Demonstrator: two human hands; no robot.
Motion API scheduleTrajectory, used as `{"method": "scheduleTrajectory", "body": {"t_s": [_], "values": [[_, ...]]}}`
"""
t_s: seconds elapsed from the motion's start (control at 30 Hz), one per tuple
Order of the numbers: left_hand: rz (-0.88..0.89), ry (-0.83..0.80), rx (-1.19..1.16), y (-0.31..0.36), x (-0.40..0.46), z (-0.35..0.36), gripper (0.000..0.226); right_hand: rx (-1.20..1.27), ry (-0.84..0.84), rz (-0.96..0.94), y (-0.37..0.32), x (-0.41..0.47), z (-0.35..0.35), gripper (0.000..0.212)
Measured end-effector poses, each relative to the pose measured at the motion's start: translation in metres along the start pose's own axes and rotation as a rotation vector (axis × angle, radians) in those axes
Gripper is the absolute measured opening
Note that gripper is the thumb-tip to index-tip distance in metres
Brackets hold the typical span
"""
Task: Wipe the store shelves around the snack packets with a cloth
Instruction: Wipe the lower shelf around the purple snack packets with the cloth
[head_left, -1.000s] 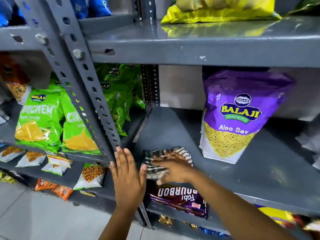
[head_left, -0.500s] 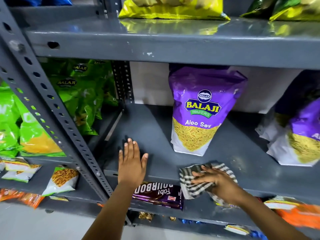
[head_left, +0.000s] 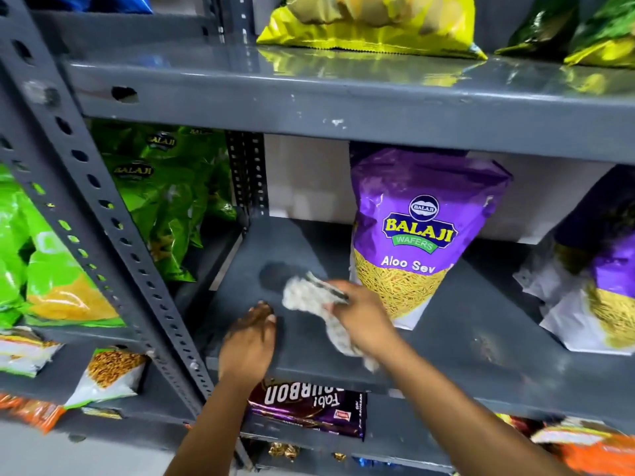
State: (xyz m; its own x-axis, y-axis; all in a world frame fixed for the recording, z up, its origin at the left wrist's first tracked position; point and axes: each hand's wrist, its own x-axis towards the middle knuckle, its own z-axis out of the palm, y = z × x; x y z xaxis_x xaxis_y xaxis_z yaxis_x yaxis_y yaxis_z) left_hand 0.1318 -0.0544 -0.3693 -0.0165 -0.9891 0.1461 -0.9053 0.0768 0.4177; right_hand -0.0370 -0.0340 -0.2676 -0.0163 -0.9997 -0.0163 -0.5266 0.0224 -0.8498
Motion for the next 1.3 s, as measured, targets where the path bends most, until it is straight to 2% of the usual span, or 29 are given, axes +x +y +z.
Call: {"method": "scheduleTrajectory", "body": {"t_s": [0.07, 0.13, 0.2, 0.27, 0.47, 0.6, 0.93, 1.0, 1.13, 1.23, 1.3], "values": [[-0.002, -0.001, 0.077, -0.017, 0.000, 0.001, 0.060, -0.208, 0.176, 0.052, -0.022, 0.049, 0.031, 0.045], [-0.018, -0.043, 0.120, -0.018, -0.001, 0.000, 0.053, -0.401, 0.231, 0.106, -0.023, 0.092, 0.053, 0.060], [-0.005, -0.037, 0.155, -0.018, -0.001, 0.000, 0.051, -0.525, 0.120, 0.177, -0.007, 0.118, 0.070, 0.065], [0.025, -0.028, 0.181, -0.021, 0.000, 0.001, 0.051, -0.548, -0.015, 0.227, 0.017, 0.128, 0.083, 0.060], [0.020, -0.035, 0.143, -0.024, 0.002, 0.007, 0.058, -0.606, -0.006, 0.279, 0.031, 0.128, 0.095, 0.061], [0.014, -0.047, 0.138, -0.025, 0.002, 0.007, 0.081, -0.539, -0.075, 0.325, 0.023, 0.116, 0.097, 0.069], [0.014, -0.092, 0.161, -0.025, 0.003, 0.002, 0.088, -0.509, -0.181, 0.296, 0.018, 0.046, 0.103, 0.072], [0.016, -0.095, 0.167, -0.025, 0.003, 0.003, 0.085, -0.506, -0.191, 0.252, 0.022, 0.026, 0.099, 0.068], [0.004, -0.111, 0.187, -0.026, 0.003, 0.002, 0.059, -0.543, -0.170, 0.101, 0.045, -0.024, 0.072, 0.061], [-0.014, -0.107, 0.218, -0.019, 0.003, 0.003, 0.052, -0.610, -0.036, 0.036, 0.077, -0.056, 0.045, 0.056], [-0.037, -0.081, 0.188, -0.008, -0.004, 0.007, 0.053, -0.715, 0.050, 0.013, 0.091, -0.073, 0.026, 0.064]]}}
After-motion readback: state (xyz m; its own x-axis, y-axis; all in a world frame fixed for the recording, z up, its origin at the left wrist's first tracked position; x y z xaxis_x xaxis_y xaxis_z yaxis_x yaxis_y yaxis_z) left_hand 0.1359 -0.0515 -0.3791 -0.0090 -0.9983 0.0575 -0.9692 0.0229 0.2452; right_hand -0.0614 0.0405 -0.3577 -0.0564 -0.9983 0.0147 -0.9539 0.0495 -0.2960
